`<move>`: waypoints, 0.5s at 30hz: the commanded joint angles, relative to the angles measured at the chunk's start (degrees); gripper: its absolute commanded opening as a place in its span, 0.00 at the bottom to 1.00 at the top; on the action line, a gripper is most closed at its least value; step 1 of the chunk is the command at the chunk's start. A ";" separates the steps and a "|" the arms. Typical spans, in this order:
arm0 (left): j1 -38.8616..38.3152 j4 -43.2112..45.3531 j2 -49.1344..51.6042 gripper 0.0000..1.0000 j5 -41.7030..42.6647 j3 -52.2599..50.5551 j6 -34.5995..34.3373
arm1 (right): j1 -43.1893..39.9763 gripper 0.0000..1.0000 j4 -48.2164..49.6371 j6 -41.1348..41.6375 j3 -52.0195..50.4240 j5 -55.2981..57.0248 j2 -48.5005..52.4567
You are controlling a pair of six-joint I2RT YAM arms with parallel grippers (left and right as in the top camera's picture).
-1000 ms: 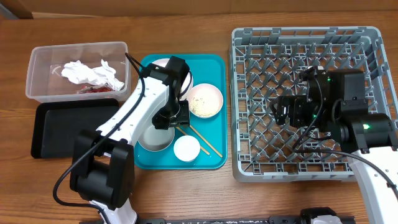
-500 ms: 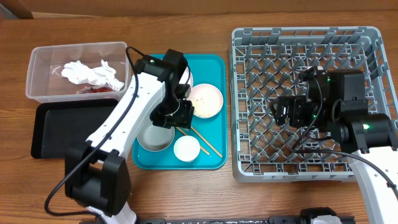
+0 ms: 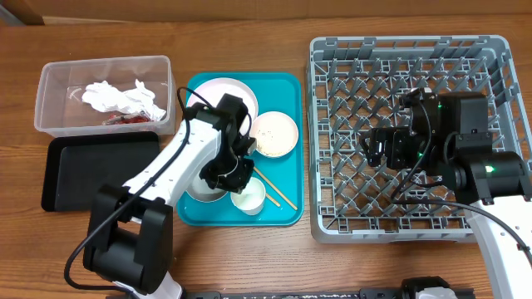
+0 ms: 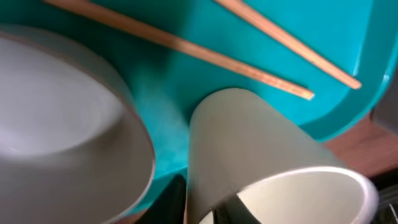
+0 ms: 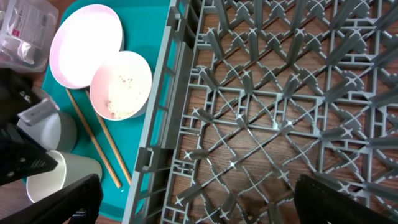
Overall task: Sort waste into correct bins and load items into the dishwasher
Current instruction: 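Move left gripper to the paper cup and grasp it, then hand the paper cup from left gripper to right gripper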
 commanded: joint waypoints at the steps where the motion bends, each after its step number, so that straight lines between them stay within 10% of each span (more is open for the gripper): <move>1: -0.11 2.32 -0.48 0.15 0.00 -3.23 0.68 | -0.11 1.00 0.31 -0.02 1.03 -0.55 0.17; 6: 0.44 1.05 -0.50 0.04 3.91 -1.31 0.39 | -0.11 1.00 0.31 0.00 1.03 -1.99 0.17; 15: 12.79 -12.70 -0.50 0.04 50.05 15.85 18.91 | 0.44 1.00 11.13 7.74 1.01 -34.97 4.55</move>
